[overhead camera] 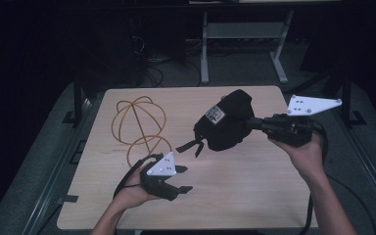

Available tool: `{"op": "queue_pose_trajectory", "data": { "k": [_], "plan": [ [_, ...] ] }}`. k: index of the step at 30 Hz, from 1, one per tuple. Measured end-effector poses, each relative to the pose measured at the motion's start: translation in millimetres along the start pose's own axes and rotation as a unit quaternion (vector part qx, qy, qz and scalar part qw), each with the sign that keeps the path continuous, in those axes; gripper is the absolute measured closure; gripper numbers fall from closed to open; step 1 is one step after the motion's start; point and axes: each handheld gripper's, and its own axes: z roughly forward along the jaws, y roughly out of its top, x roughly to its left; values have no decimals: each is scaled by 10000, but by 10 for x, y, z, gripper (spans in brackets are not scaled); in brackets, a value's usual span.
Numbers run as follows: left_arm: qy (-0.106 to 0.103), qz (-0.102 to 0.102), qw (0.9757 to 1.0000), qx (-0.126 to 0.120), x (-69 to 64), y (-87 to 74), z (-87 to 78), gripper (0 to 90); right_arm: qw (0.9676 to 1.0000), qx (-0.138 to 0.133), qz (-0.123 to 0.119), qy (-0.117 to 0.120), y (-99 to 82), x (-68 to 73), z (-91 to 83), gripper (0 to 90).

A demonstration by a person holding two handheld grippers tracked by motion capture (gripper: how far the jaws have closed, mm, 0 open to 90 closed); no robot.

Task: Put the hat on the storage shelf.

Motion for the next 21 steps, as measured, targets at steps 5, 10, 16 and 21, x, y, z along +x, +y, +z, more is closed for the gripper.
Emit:
{"op": "queue_pose_trajectory", "data": {
  "k": [5,10,16,21],
  "plan": [
    [12,15,10000,59,-35,-53,54,392,9999,1,-80,105,162,7,137,895],
    [-1,69,9999,144,-69,-64,100,386,9996,58,-180,215,337,34,272,895],
    [-59,84,9998,142,-74,-88,156,380,9986,66,-300,434,553,89,431,895],
    [-87,142,9997,156,-81,-96,172,380,9970,143,-447,614,730,138,591,895]
  ]
}}
